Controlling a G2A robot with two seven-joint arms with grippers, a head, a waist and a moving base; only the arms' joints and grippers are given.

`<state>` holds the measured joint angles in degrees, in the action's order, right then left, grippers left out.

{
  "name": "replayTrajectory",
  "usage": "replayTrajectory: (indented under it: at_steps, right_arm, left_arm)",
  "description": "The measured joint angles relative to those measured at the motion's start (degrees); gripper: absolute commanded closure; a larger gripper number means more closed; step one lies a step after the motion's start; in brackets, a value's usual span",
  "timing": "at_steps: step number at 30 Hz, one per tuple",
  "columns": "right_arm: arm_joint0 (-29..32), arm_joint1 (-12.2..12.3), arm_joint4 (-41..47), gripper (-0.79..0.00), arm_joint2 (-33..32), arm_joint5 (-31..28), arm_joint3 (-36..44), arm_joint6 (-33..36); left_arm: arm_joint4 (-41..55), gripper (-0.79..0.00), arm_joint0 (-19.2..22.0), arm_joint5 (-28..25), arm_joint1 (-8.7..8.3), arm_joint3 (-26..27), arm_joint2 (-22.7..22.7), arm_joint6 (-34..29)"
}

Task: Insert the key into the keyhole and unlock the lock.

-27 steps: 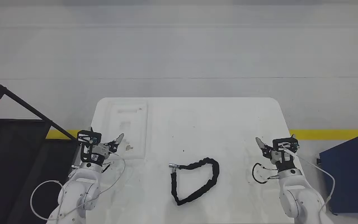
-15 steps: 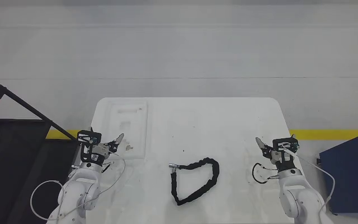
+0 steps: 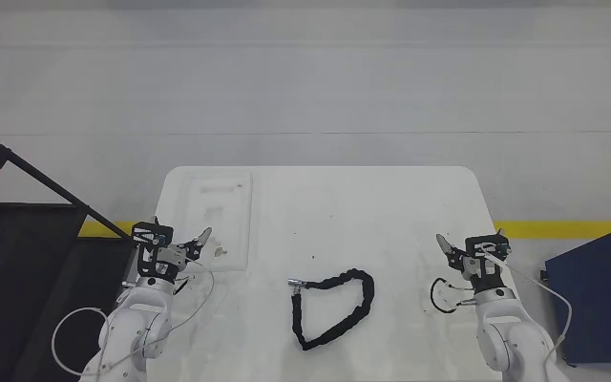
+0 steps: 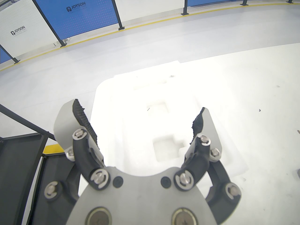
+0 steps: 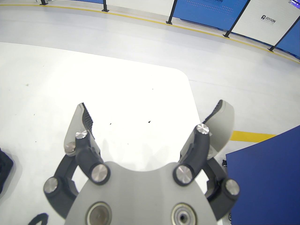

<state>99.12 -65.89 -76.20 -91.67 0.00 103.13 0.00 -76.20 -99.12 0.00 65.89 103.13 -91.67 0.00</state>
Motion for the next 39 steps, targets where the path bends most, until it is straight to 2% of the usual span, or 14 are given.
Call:
replayTrajectory:
  at_steps: [13, 17, 22, 25, 29, 36, 39]
  right_arm:
    - [0.0, 0.0, 0.0, -0.785, 0.0, 0.0, 0.0, 0.0]
    - [0.0, 0.0, 0.0, -0.785, 0.0, 0.0, 0.0, 0.0]
    - [0.0, 0.0, 0.0, -0.785, 0.0, 0.0, 0.0, 0.0]
    - [0.0, 0.0, 0.0, -0.785, 0.0, 0.0, 0.0, 0.0]
    - [0.0, 0.0, 0.0, -0.785, 0.0, 0.0, 0.0, 0.0]
    - [0.0, 0.0, 0.0, -0.785, 0.0, 0.0, 0.0, 0.0]
    - [0.0, 0.0, 0.0, -0.785, 0.0, 0.0, 0.0, 0.0]
  left_arm:
    - [0.5, -0.785, 0.0, -0.5, 0.02, 0.0, 0.1, -0.5]
    - [4.4, -0.785, 0.3, -3.3, -0.07, 2.4, -1.2, -6.7]
    - [9.7, -0.785, -1.6, -6.4, -0.15, 6.8, -2.9, -12.9]
    - [13.6, -0.785, -2.4, -7.4, -0.29, 9.6, -4.6, -19.1]
    - [19.3, -0.785, -2.1, -8.1, -0.67, 13.2, -7.3, -31.5]
    - [22.9, -0.785, 0.0, -13.3, -1.57, 15.1, -8.8, -46.9]
    - [22.4, -0.785, 0.2, -13.9, -1.66, 15.3, -8.7, -48.1]
